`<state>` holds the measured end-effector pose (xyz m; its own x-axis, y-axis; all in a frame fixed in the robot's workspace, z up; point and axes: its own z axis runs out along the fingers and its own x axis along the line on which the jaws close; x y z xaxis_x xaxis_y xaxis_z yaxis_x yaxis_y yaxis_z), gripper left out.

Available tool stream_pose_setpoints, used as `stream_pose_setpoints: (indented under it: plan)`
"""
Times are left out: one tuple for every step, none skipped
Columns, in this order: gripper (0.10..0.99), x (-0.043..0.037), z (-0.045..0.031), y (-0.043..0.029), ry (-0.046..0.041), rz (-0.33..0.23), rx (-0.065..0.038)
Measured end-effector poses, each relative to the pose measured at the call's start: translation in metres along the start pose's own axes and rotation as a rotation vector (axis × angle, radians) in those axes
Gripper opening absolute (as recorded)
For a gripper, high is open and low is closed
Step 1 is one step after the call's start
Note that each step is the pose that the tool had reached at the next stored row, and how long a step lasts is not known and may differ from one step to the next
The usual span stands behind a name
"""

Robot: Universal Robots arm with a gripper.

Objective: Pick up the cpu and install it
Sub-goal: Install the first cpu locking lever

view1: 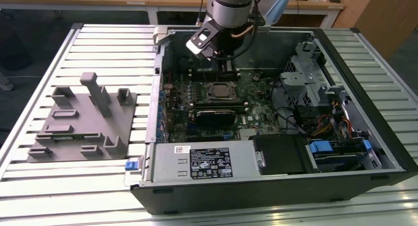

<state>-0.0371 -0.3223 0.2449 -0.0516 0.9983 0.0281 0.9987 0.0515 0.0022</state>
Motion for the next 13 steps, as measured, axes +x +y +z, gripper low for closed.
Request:
stream_pose_setpoints:
  plan:
    - [0.106, 0.0001, -0.0025, 0.0, -0.0002, 0.0, 0.0]
    - [0.106, 0.0002, -0.0053, 0.0, -0.0002, 0.0, 0.0]
    - [0.106, 0.0003, -0.0088, 0.0, -0.0001, 0.0, 0.0]
    - [0.106, 0.0004, -0.0133, 0.0, -0.0002, 0.0, 0.001]
    - [0.106, 0.0005, -0.0176, 0.0, 0.0, 0.0, 0.0]
    - [0.106, 0.0006, -0.021, 0.0, -0.0001, 0.0, 0.001]
    - [0.106, 0.0007, -0.0245, 0.0001, -0.0001, 0.0, 0.001]
    - [0.106, 0.0008, -0.0279, 0.0001, -0.0002, 0.0, 0.001]
    - [0.106, 0.0008, -0.0305, 0.0001, -0.0003, 0.0, 0.001]
    - [0.106, 0.0007, -0.031, 0.0001, 0.0, -0.001, 0.001]
    - [0.106, 0.0007, -0.031, 0.0, 0.0001, -0.012, 0.001]
    - [0.106, 0.0007, -0.031, 0.0, 0.0001, -0.03, 0.001]
    - [0.106, 0.0007, -0.031, 0.0, 0.0, -0.048, 0.002]
